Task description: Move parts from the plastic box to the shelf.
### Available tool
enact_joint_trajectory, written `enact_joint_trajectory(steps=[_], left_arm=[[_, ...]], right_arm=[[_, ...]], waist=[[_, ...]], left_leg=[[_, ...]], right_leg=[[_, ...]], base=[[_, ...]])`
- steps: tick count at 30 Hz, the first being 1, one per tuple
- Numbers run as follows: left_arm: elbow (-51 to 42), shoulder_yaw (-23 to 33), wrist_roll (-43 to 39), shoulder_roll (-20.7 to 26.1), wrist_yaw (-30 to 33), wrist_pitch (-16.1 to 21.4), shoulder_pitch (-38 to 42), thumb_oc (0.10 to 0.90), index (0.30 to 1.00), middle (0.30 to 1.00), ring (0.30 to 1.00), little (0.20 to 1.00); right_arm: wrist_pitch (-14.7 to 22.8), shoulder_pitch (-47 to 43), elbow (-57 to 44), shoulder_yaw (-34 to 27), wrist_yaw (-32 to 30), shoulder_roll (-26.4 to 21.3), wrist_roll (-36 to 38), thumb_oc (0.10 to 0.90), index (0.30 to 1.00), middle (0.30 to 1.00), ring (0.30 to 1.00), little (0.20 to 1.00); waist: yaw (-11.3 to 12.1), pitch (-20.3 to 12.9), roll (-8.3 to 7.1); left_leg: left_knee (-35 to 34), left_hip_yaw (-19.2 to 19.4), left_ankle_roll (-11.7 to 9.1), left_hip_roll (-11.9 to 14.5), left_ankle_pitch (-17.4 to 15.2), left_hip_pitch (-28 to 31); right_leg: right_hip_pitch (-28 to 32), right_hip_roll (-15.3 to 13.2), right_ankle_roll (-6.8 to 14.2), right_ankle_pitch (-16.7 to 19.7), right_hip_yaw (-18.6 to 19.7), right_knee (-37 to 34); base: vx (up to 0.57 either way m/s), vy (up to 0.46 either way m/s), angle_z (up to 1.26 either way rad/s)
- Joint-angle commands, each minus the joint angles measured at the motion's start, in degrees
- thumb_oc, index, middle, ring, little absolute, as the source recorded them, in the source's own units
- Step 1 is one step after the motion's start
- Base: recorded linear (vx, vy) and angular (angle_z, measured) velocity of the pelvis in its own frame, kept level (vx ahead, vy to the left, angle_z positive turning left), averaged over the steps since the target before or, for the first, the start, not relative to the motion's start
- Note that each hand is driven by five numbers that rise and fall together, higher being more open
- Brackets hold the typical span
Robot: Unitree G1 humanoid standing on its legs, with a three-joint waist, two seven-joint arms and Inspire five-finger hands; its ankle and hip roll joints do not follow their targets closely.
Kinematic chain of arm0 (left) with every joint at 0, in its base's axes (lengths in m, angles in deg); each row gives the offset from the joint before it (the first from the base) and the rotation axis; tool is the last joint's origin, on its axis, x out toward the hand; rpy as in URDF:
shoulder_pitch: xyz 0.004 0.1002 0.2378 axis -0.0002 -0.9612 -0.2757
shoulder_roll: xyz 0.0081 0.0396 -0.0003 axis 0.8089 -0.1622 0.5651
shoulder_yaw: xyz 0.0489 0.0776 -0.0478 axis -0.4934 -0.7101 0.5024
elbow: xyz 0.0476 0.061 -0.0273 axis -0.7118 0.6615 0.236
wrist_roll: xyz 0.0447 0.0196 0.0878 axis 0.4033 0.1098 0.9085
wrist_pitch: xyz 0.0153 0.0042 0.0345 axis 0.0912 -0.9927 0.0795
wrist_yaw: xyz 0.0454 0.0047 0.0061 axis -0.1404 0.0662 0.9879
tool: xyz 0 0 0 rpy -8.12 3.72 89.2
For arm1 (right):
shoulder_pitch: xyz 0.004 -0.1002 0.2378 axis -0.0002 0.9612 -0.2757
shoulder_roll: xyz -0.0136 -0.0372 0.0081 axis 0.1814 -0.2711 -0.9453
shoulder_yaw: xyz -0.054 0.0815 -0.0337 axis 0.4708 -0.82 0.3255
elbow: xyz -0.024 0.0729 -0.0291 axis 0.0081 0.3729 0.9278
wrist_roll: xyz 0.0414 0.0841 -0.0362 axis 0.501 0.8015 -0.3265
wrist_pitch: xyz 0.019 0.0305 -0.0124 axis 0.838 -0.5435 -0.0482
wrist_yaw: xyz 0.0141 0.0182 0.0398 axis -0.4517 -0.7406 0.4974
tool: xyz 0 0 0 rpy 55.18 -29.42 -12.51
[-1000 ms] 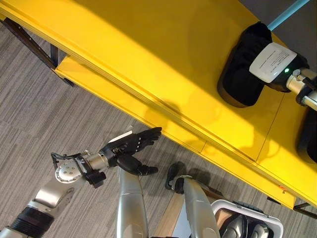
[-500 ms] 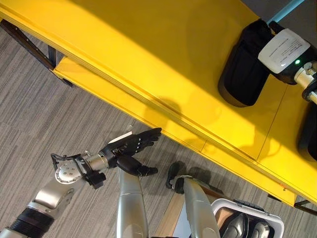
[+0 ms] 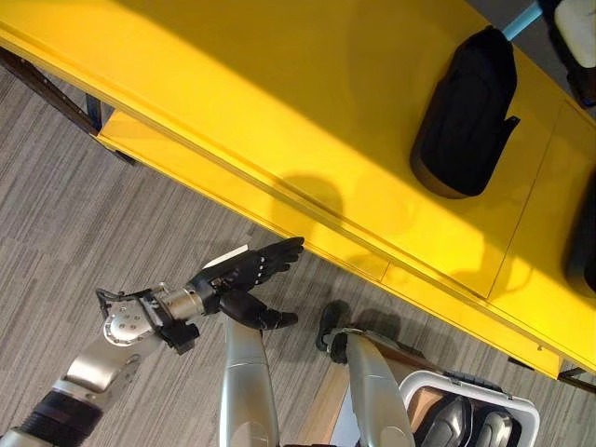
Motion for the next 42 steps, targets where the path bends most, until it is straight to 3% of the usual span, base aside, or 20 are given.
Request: enact_joint_trajectory(steps=[1, 3, 6, 7, 9, 11, 14, 17, 20, 21, 23, 24, 26, 28, 31, 33, 36, 39, 41, 42], left_arm=[[-8.43, 1.48, -4.29, -3.80, 1.00, 5.97, -0.16, 0.900, 1.000, 1.000, 1.000, 1.000], [-8.96, 1.60, -3.88, -5.00, 1.68, 5.79, -0.49, 0.900, 1.000, 1.000, 1.000, 1.000], [-9.34, 2.01, -4.16, -5.72, 1.87, 5.83, -1.00, 0.900, 1.000, 1.000, 1.000, 1.000], [-9.93, 2.24, -4.04, -6.94, 2.51, 6.10, -1.51, 0.900, 1.000, 1.000, 1.000, 1.000], [-10.67, 2.16, -4.00, -8.72, 3.72, 6.45, -1.78, 0.900, 1.000, 1.000, 1.000, 1.000], [-11.15, 2.28, -4.18, -10.01, 5.60, 6.43, -1.26, 0.900, 1.000, 1.000, 1.000, 1.000], [-11.48, 1.69, -3.35, -13.65, 8.39, 5.49, 0.46, 0.900, 1.000, 1.000, 1.000, 1.000], [-11.25, 1.23, -2.91, -17.14, 11.44, 5.29, 1.65, 0.900, 1.000, 1.000, 1.000, 1.000], [-10.93, 1.26, -2.17, -20.66, 14.85, 6.42, 1.10, 0.900, 1.000, 1.000, 1.000, 1.000], [-10.71, 1.77, -2.07, -21.75, 16.20, 7.51, 0.50, 0.900, 1.000, 1.000, 1.000, 1.000], [-10.33, 1.84, -1.43, -22.39, 17.14, 8.51, 0.27, 0.900, 1.000, 1.000, 1.000, 1.000], [-9.52, 1.86, -1.08, -23.46, 18.32, 9.37, 0.33, 0.900, 1.000, 1.000, 1.000, 1.000], [-9.45, 1.94, 0.27, -24.30, 18.84, 9.10, 0.19, 0.900, 1.000, 1.000, 1.000, 1.000], [-9.05, 2.25, 0.06, -24.71, 18.80, 8.38, -0.12, 0.900, 1.000, 1.000, 1.000, 1.000], [-8.80, 2.31, 0.32, -25.38, 18.86, 7.91, -0.80, 0.900, 1.000, 1.000, 1.000, 1.000], [-8.93, 2.38, 0.73, -25.68, 19.28, 7.41, -1.80, 0.900, 1.000, 1.000, 1.000, 1.000], [-8.80, 2.43, 1.70, -25.79, 20.82, 7.78, -3.17, 0.900, 1.000, 1.000, 1.000, 1.000], [-8.38, 4.09, 1.80, -26.36, 25.69, 10.06, -6.95, 0.900, 1.000, 1.000, 1.000, 1.000], [-8.80, 6.26, 0.34, -26.27, 25.25, 8.77, -9.69, 0.900, 1.000, 1.000, 1.000, 1.000], [-8.85, 6.42, 0.28, -26.23, 25.14, 8.67, -9.97, 0.900, 1.000, 1.000, 1.000, 1.000]], right_arm=[[-7.88, 0.23, -1.62, -13.98, -8.43, -14.35, 5.80, 0.900, 1.000, 1.000, 1.000, 1.000], [-8.88, 7.64, -3.23, -21.94, -12.09, -12.46, 8.40, 0.900, 1.000, 1.000, 1.000, 1.000], [-8.43, 13.16, -4.17, -27.61, -14.51, -10.59, 9.73, 0.900, 1.000, 1.000, 1.000, 1.000], [-8.09, 20.61, -6.78, -35.26, -17.36, -7.08, 11.96, 0.900, 1.000, 1.000, 1.000, 1.000], [-6.67, 29.24, -11.67, -43.61, -21.27, -1.49, 13.99, 0.900, 1.000, 1.000, 1.000, 1.000], [-3.42, 33.82, -16.13, -47.48, -22.87, 4.65, 15.61, 0.900, 1.000, 1.000, 1.000, 1.000], [-2.36, 38.54, -24.62, -48.39, -24.34, 13.71, 11.72, 0.900, 1.000, 1.000, 1.000, 1.000], [0.26, 42.37, -30.41, -47.40, -27.41, 22.70, 12.88, 0.900, 1.000, 1.000, 1.000, 1.000], [6.14, 46.29, -33.53, -45.66, -28.73, 29.18, 14.33, 0.900, 1.000, 1.000, 1.000, 1.000], [9.21, 47.25, -34.13, -44.60, -28.02, 30.87, 14.56, 0.900, 1.000, 1.000, 1.000, 1.000], [11.02, 47.06, -34.24, -43.30, -27.06, 31.61, 13.60, 0.900, 1.000, 1.000, 1.000, 1.000], [13.53, 46.33, -34.34, -41.29, -23.68, 32.26, 14.21, 0.900, 1.000, 1.000, 1.000, 1.000], [14.64, 46.82, -35.38, -40.29, -20.35, 33.06, 15.57, 0.900, 1.000, 1.000, 1.000, 1.000], [16.19, 48.65, -36.96, -38.99, -14.45, 34.62, 19.00, 0.900, 1.000, 1.000, 1.000, 1.000], [16.03, 49.74, -37.61, -37.84, -11.37, 35.77, 21.37, 0.900, 1.000, 1.000, 1.000, 1.000], [16.39, 49.88, -37.35, -36.98, -10.41, 36.19, 21.77, 0.900, 1.000, 1.000, 1.000, 1.000], [16.92, 49.57, -37.06, -35.92, -9.85, 36.91, 20.70, 0.900, 1.000, 1.000, 1.000, 1.000], [20.76, 50.59, -36.99, -34.46, -7.51, 38.94, 19.06, 0.900, 1.000, 1.000, 1.000, 1.000], [20.60, 53.25, -37.75, -35.21, -6.62, 39.71, 19.21, 0.900, 1.000, 1.000, 1.000, 1.000], [20.56, 53.52, -37.90, -35.29, -6.56, 39.82, 19.21, 0.900, 1.000, 1.000, 1.000, 1.000]], waist=[[-2.12, -4.08, 0.34], [-2.69, -4.43, 0.85], [-3.26, -4.73, 1.39], [-4.06, -4.99, 2.30], [-5.09, -5.25, 3.51], [-6.48, -5.68, 4.70], [-7.97, -5.90, 6.54], [-10.03, -6.47, 8.29], [-11.38, -7.51, 9.27], [-11.55, -7.88, 9.30], [-11.43, -8.12, 9.24], [-11.33, -8.56, 9.24], [-11.79, -9.18, 9.30], [-12.54, -10.03, 9.10], [-12.84, -10.89, 9.09], [-12.37, -11.68, 9.14], [-11.11, -11.40, 9.16], [-9.29, -10.64, 9.87], [-7.64, -12.03, 10.53], [-7.54, -12.14, 10.47]], left_leg=[[1.01, -1.53, -1.44, 4.08, -7.08, 4.09], [0.36, -1.17, -1.49, 3.69, -7.14, 5.00], [-0.46, -0.76, -1.48, 3.40, -7.11, 5.96], [-1.53, -0.07, -1.46, 2.96, -6.96, 7.12], [-3.11, 1.12, -1.28, 2.30, -7.02, 9.12], [-4.43, 2.13, -1.00, 1.63, -7.11, 10.62], [-6.17, 3.78, -0.38, 0.74, -7.93, 13.74], [-7.46, 5.38, 0.15, -0.61, -8.85, 17.34], [-8.68, 5.63, 1.17, -3.26, -10.43, 21.04], [-8.49, 4.71, 1.82, -5.43, -11.51, 21.85], [-7.73, 3.54, 2.79, -7.68, -13.04, 22.12], [-6.37, 2.82, 4.47, -10.45, -15.41, 22.87], [-5.96, 3.47, 5.36, -11.62, -16.60, 23.95], [-4.45, 4.57, 7.47, -14.59, -19.37, 25.55], [-5.33, 5.59, 9.51, -17.15, -20.75, 27.69], [-6.85, 6.15, 10.53, -18.23, -20.86, 29.07], [-8.05, 7.19, 10.70, -17.36, -20.27, 30.65], [-8.53, 12.48, 11.00, -13.20, -18.46, 30.78], [-9.77, 13.94, 10.82, -11.26, -16.05, 30.46], [-9.86, 13.95, 10.75, -11.19, -15.99, 30.54]], right_leg=[[6.38, -0.53, 0.75, -1.16, -1.20, -1.93], [7.27, -0.57, 0.75, -1.16, -0.77, -3.18], [7.69, -0.58, 0.80, -1.06, -0.20, -4.00], [8.24, -0.75, 0.99, -0.55, 0.59, -5.59], [8.98, -1.49, 1.72, 0.94, 1.98, -8.58], [8.96, -2.24, 2.70, 2.79, 3.68, -11.08], [9.82, -3.63, 3.23, 3.74, 5.06, -12.63], [10.99, -4.69, 3.70, 4.94, 6.77, -14.37], [12.77, -4.96, 4.03, 6.92, 9.46, -17.60], [13.25, -4.99, 4.36, 8.73, 11.42, -19.46], [13.45, -4.94, 4.64, 9.94, 13.10, -20.71], [13.75, -4.89, 5.09, 10.92, 15.62, -21.54], [14.11, -5.41, 5.57, 11.99, 16.35, -22.28], [15.25, -7.18, 6.23, 15.56, 17.75, -25.03], [15.66, -8.67, 6.62, 20.79, 18.62, -29.30], [15.66, -9.45, 7.09, 23.07, 17.38, -32.53], [14.24, -9.91, 7.11, 24.45, 13.36, -33.39], [11.82, -9.94, 4.73, 17.84, 3.31, -18.08], [16.74, -11.52, 2.27, 12.42, -0.38, -12.56], [17.24, -11.63, 2.19, 12.21, -0.55, -12.60]], base=[[-0.01, 0.123, -0.06], [0.01, 0.138, -0.01], [0.00, 0.152, -0.06], [-0.03, 0.324, -0.12], [-0.03, 0.372, -0.04], [-0.03, 0.372, -0.25], [0.00, 0.391, -0.17], [0.03, 0.447, -0.28], [0.06, 0.472, -0.33], [0.01, 0.475, -0.50], [-0.02, 0.405, -1.08], [-0.01, 0.463, -1.56], [0.01, 0.401, -1.06], [0.04, 0.375, -0.64], [0.07, 0.301, -0.34], [0.05, 0.206, -0.26], [-0.07, 0.100, -0.87], [-0.24, 0.139, -1.27], [-0.13, -0.042, -1.92], [-0.05, -0.190, -0.99]])
